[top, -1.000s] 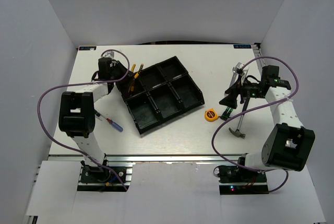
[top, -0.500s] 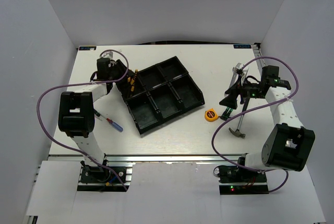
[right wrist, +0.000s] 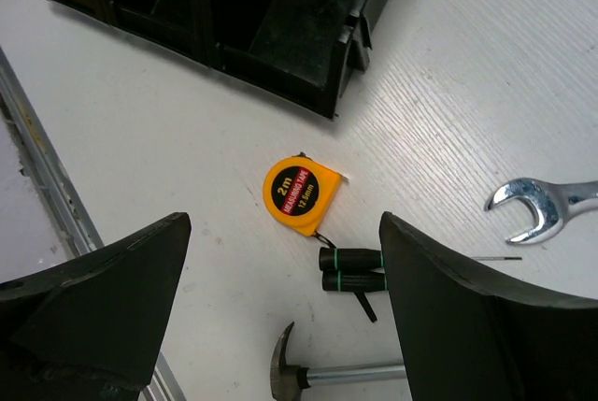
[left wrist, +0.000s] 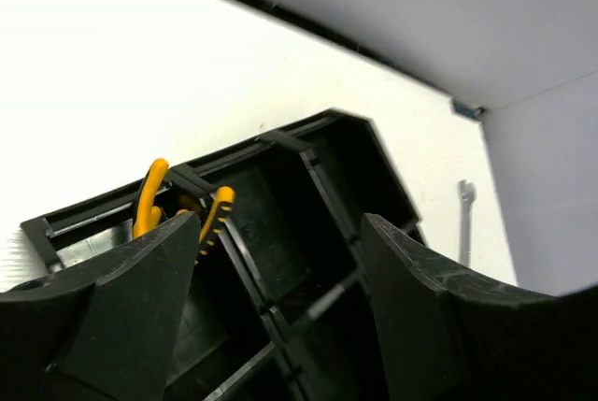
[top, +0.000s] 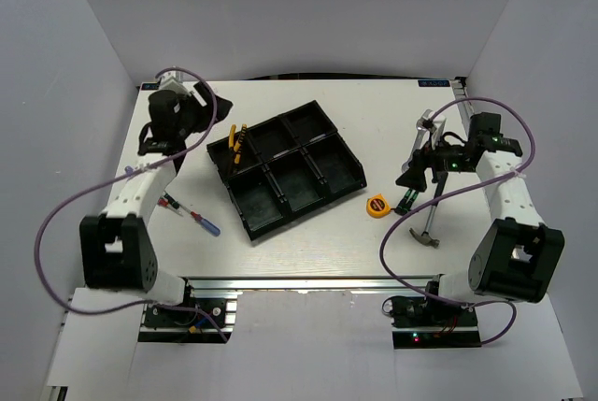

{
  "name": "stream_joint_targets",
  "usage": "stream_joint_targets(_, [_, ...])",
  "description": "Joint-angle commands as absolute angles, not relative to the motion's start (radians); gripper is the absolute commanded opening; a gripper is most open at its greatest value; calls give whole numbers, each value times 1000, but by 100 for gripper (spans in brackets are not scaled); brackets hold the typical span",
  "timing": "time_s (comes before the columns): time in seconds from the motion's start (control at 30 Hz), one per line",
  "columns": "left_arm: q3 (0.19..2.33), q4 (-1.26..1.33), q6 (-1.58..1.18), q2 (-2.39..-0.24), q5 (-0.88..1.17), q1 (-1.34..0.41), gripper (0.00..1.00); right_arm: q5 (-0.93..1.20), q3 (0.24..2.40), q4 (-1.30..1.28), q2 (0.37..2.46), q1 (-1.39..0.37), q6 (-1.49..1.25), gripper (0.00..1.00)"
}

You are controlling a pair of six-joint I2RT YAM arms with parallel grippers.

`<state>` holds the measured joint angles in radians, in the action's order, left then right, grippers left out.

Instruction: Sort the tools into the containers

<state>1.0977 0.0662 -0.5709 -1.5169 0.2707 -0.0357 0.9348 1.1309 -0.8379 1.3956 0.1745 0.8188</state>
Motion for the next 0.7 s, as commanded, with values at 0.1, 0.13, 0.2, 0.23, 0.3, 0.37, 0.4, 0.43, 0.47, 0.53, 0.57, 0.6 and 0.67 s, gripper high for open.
stream_joint_targets(0.1, [958, -60, -586, -1272, 223, -2, 83, 795, 1170, -839, 1450, 153, 804, 89])
stream_joint_targets(0.13, [944, -81, -592, -1250, 206, -2, 85, 782, 1172, -835, 1460, 144, 798, 89])
stream_joint_targets(0.2, [921, -136, -597, -1195, 177, 23, 87, 734, 1172, -804, 1463, 127, 766, 89])
stream_joint_targets(0.23, [901, -153, -598, -1178, 166, 40, 88, 715, 1167, -796, 1466, 98, 761, 89])
stream_joint_targets(0.3, [872, -195, -600, -1138, 140, 48, 91, 587, 1131, -718, 1459, 17, 671, 89])
stream_joint_targets(0.37, [853, -225, -601, -1115, 135, 58, 91, 440, 1092, -636, 1453, -62, 565, 90])
stream_joint_targets(0.4, [845, -233, -607, -1094, 133, 61, 91, 369, 1044, -593, 1447, -131, 504, 89])
stream_joint_targets(0.43, [825, -244, -609, -1085, 132, 63, 91, 321, 1025, -563, 1447, -161, 458, 89])
stream_joint_targets(0.47, [816, -247, -611, -1074, 129, 63, 91, 260, 1008, -527, 1450, -185, 399, 89])
stream_joint_targets(0.53, [796, -262, -617, -1046, 124, 66, 91, 200, 960, -493, 1460, -241, 332, 89])
stream_joint_targets(0.57, [793, -268, -618, -1039, 121, 66, 91, 136, 948, -468, 1471, -255, 286, 89])
stream_joint_targets(0.6, [792, -273, -615, -1026, 117, 67, 91, 108, 933, -456, 1477, -279, 269, 89])
stream_joint_targets(0.67, [790, -288, -614, -1017, 112, 71, 91, 58, 922, -439, 1486, -290, 230, 89])
